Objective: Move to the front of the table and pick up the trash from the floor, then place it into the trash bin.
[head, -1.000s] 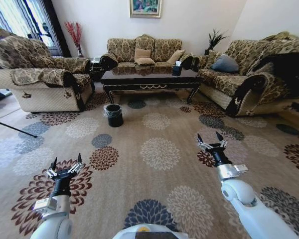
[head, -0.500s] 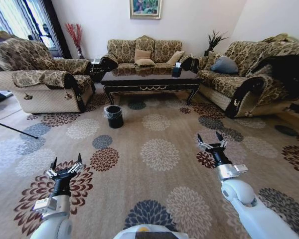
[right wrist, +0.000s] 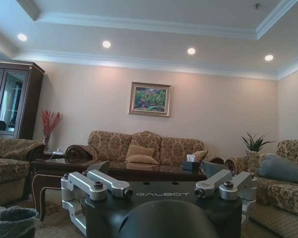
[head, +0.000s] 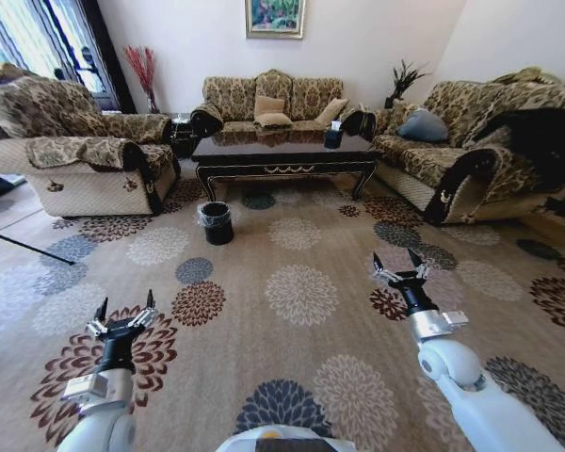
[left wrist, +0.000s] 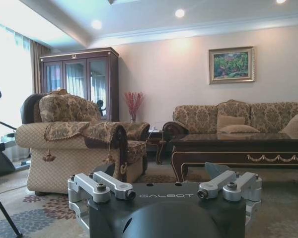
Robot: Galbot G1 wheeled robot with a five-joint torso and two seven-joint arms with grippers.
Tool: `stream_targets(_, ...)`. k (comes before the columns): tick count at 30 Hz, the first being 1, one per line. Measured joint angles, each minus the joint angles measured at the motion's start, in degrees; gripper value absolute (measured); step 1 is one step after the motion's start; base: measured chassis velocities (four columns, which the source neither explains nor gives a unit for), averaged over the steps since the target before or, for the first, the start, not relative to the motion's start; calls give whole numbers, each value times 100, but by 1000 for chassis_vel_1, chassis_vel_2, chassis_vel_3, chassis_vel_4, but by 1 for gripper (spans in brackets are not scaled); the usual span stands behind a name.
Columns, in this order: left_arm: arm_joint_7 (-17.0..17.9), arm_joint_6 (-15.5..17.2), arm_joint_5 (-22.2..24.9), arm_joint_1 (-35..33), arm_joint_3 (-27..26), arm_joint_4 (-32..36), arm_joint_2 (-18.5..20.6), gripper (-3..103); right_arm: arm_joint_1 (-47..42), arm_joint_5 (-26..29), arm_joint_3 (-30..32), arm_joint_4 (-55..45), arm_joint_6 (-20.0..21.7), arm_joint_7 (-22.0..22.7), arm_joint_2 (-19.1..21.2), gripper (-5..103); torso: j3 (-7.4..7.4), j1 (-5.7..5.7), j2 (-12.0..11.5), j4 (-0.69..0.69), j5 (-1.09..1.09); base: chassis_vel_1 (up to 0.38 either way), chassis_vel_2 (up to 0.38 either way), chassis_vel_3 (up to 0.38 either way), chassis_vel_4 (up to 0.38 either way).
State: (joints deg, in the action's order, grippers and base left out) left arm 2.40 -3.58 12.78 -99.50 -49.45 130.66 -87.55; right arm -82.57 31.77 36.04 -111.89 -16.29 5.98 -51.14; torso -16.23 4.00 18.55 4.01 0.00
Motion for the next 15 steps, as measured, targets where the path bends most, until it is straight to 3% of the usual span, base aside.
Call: stream_targets(15, 0, 0, 0, 0, 0, 0, 0, 100, 0, 0, 0, 0, 0, 0, 0, 100, -229, 115, 347, 0, 0, 0, 0, 0, 0)
